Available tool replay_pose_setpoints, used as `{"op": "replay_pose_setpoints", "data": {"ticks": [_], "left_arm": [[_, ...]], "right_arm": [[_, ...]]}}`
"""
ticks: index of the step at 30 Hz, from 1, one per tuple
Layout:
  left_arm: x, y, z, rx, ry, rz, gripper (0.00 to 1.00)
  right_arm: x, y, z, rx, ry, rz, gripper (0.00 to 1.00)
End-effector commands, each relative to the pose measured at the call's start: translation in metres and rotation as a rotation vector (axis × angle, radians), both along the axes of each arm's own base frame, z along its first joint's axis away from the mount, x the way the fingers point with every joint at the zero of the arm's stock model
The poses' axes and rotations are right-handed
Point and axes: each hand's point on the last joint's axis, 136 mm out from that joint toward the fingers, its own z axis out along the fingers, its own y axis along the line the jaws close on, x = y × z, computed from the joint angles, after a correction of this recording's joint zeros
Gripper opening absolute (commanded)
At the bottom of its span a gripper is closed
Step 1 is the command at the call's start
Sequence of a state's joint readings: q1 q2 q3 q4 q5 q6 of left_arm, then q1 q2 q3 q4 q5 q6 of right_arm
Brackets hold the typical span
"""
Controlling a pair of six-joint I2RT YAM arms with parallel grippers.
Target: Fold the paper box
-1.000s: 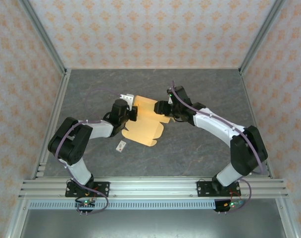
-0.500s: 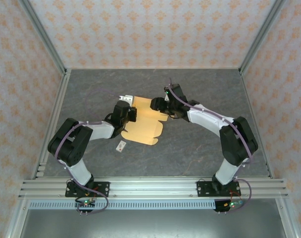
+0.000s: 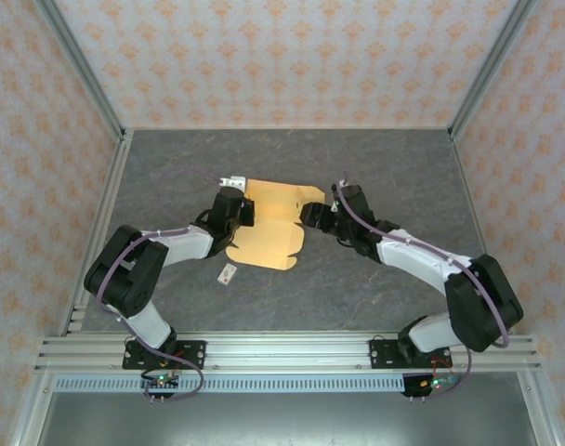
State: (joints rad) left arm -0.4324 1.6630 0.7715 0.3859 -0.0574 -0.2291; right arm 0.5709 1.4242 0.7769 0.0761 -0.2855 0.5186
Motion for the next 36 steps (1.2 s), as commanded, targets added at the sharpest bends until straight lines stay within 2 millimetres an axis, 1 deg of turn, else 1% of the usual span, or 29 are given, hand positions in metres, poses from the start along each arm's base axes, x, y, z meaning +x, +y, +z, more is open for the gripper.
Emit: {"op": "replay_pose_setpoints", "data": {"ticks": [1, 5, 9, 14, 16, 21, 24, 28, 32, 36], "left_arm": [[0.005, -0.002, 0.017, -0.032, -0.024, 0.025, 0.0], [0.005, -0.003, 0.017, -0.04, -0.021, 0.025, 0.0], [0.005, -0.004, 0.018, -0.045, -0.02, 0.021, 0.0], [0.005, -0.006, 0.016, -0.053, -0.017, 0.015, 0.0], [0.005, -0.006, 0.016, -0.054, -0.018, 0.016, 0.0], [0.005, -0.008, 0.016, -0.059, -0.017, 0.01, 0.0], [0.005, -0.009, 0.016, -0.06, -0.017, 0.007, 0.0], [0.005, -0.01, 0.015, -0.059, -0.014, 0.005, 0.0], [0.005, -0.011, 0.01, -0.048, -0.005, 0.002, 0.0], [0.005, -0.013, 0.008, -0.048, -0.001, 0.0, 0.0]], "right_arm": [[0.017, 0.015, -0.004, 0.062, -0.056, -0.067, 0.67], [0.032, 0.023, -0.016, 0.078, -0.08, -0.113, 0.61], [0.045, 0.021, -0.028, 0.065, -0.093, -0.169, 0.57], [0.05, 0.02, -0.043, 0.045, -0.074, -0.2, 0.57], [0.052, 0.024, -0.043, 0.059, -0.077, -0.19, 0.54], [0.054, 0.028, -0.04, 0.047, -0.089, -0.176, 0.4], [0.054, 0.029, -0.039, 0.012, -0.097, -0.168, 0.35], [0.053, 0.032, -0.034, -0.025, -0.119, -0.152, 0.31], [0.05, 0.039, -0.027, -0.032, -0.151, -0.125, 0.3], [0.049, 0.048, -0.032, -0.015, -0.144, -0.088, 0.29]]}}
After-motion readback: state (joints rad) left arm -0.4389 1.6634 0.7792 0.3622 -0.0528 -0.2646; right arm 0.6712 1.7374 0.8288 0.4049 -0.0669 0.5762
